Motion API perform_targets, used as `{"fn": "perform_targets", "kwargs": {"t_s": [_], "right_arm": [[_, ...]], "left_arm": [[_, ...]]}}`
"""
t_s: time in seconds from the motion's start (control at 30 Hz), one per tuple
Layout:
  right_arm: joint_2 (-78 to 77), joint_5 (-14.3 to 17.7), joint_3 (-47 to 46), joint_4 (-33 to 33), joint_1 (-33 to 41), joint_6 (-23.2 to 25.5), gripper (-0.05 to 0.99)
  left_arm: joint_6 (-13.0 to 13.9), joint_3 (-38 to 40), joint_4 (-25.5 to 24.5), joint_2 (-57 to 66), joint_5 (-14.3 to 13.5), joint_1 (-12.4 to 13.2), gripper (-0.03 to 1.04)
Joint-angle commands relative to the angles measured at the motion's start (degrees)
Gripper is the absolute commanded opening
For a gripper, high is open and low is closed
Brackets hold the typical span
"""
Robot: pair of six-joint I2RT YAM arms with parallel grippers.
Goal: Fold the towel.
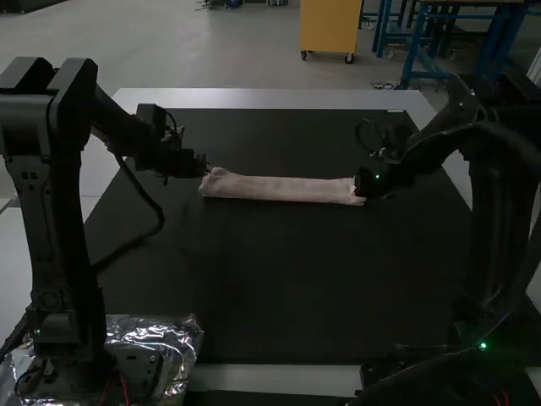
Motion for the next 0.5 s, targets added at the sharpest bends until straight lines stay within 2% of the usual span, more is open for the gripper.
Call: {"fn": "perform_targets", "kwargs": {"t_s": [0.0, 0.27, 0.33, 0.47], "right_arm": [[0.2, -2.5, -1.3, -0.5, -0.2, 0.2, -0.03], [-7.2, -3.2, -0.2, -3.0, -5.4, 0.7, -0.03], [-9.1, -4.4, -0.6, -4.4, -5.6, 1.1, -0.03], [-11.2, -4.9, -2.1, -5.0, -4.7, 1.5, -0.03]], "left_arm": [[-0.1, 0.3, 0.5, -4.0, 1.4, 0.5, 0.97], [0.1, 0.8, 1.5, -4.2, 0.9, 0.1, 0.97], [0.1, 0.9, 2.2, -4.4, 0.8, -0.2, 0.97], [0.2, 1.5, 2.5, -4.5, 0.7, -0.9, 0.97]]}}
